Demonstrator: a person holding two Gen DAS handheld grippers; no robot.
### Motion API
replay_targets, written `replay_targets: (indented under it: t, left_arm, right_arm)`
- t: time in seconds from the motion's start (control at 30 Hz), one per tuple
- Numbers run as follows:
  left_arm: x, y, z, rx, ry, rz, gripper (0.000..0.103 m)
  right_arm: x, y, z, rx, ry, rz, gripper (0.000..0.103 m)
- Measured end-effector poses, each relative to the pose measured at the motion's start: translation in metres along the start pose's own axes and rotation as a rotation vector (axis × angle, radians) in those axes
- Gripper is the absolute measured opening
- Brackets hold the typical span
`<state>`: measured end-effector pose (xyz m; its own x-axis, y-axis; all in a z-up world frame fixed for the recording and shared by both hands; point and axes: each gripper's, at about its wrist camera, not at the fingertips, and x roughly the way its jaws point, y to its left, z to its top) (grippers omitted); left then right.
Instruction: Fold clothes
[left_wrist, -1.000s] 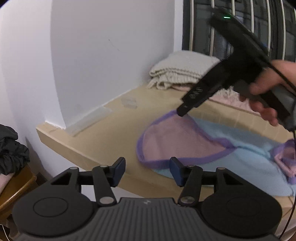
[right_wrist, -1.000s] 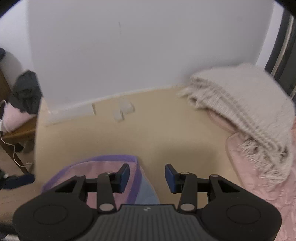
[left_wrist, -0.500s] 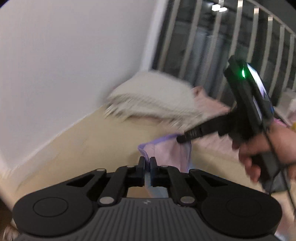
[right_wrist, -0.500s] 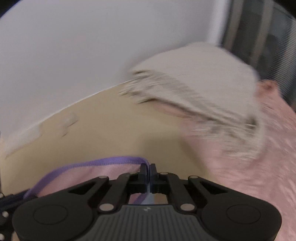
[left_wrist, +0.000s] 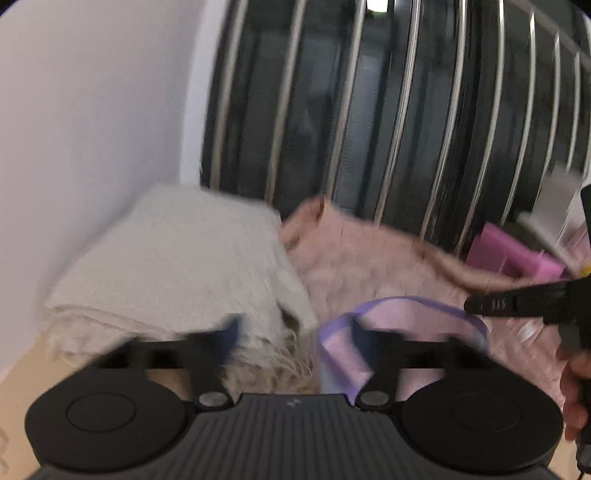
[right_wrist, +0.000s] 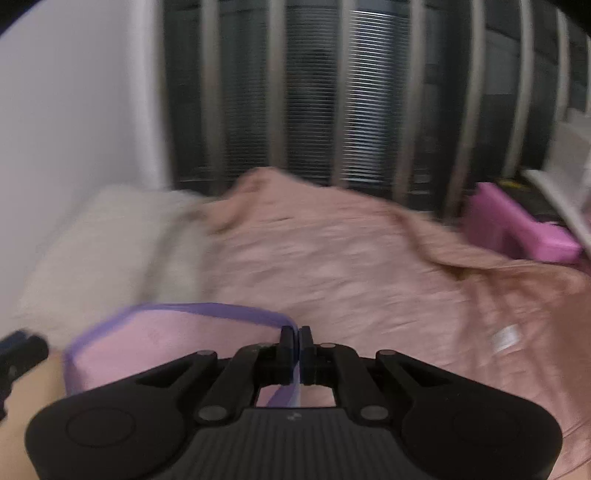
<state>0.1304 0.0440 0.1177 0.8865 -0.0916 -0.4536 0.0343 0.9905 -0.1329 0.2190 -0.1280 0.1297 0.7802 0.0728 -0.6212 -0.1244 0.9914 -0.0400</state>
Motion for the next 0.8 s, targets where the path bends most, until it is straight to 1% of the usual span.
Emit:
replay_targets:
  t: [0.03,0.07,0.1,0.17,0.2,0.23,0.3,0.33,0.4,0.47,0.5,0.53,0.57,0.6,0.63,0.67,0.73,0.8]
  left_arm:
    - [0.006,-0.002,-0.004,0.000,0.018,-0.008,0.077]
    - [0.004,-0.002,-0.009,0.005,0.032,-0.026,0.077]
    - [-0.006,0.000,-0.016,0.015,0.044,-0.054,0.078]
    - [-0.026,0.004,-0.029,0.035,0.066,-0.110,0.078]
    - [-0.038,0.005,-0.040,0.049,0.084,-0.142,0.078]
    - [-0.052,0.006,-0.054,0.068,0.109,-0.178,0.078]
    - [-0.081,0.008,-0.083,0.106,0.157,-0.250,0.078]
    - [-0.094,0.009,-0.099,0.117,0.176,-0.283,0.078]
    - [-0.115,0.009,-0.130,0.116,0.194,-0.331,0.076]
    - [-0.127,0.005,-0.150,0.104,0.177,-0.314,0.055]
    - [-0.128,0.002,-0.155,0.111,0.177,-0.302,0.050]
    - [-0.127,-0.001,-0.160,0.112,0.181,-0.292,0.034]
    - [-0.124,-0.002,-0.162,0.106,0.197,-0.294,0.021]
    - [-0.121,-0.003,-0.164,0.097,0.221,-0.305,0.016]
    - [-0.119,-0.003,-0.166,0.084,0.245,-0.318,0.011]
    - [-0.117,-0.002,-0.169,0.069,0.264,-0.324,0.011]
    - [-0.118,0.004,-0.174,0.021,0.273,-0.334,0.011]
    - [-0.125,0.009,-0.181,-0.028,0.285,-0.355,0.011]
  right_arm:
    - [0.010,-0.009,-0.002,0.012,0.012,-0.011,0.030]
    - [0.020,-0.017,-0.004,0.026,0.027,-0.017,0.034]
    - [0.021,-0.025,-0.008,0.051,0.040,-0.011,0.035]
    - [0.008,-0.034,-0.020,0.072,0.040,0.047,0.035]
    - [-0.005,-0.034,-0.029,0.066,0.036,0.082,0.038]
    - [-0.025,-0.033,-0.041,0.047,0.028,0.125,0.045]
    - [-0.064,-0.032,-0.077,0.017,0.014,0.226,0.050]
    - [-0.083,-0.032,-0.095,0.003,0.008,0.277,0.050]
    - [-0.115,-0.028,-0.145,-0.025,0.010,0.371,0.049]
    - [-0.128,-0.023,-0.186,-0.049,0.024,0.416,0.037]
    - [-0.132,-0.021,-0.205,-0.051,0.025,0.429,0.025]
    - [-0.132,-0.020,-0.216,-0.036,0.026,0.437,0.022]
    - [-0.131,-0.020,-0.225,-0.017,0.027,0.444,0.022]
    - [-0.129,-0.019,-0.230,-0.012,0.027,0.445,0.021]
    - [-0.128,-0.017,-0.234,-0.009,0.027,0.444,0.020]
    - [-0.127,-0.014,-0.238,-0.026,0.022,0.439,0.019]
    - [-0.126,-0.008,-0.247,-0.078,0.007,0.418,0.019]
    - [-0.136,-0.008,-0.255,-0.088,0.009,0.412,0.019]
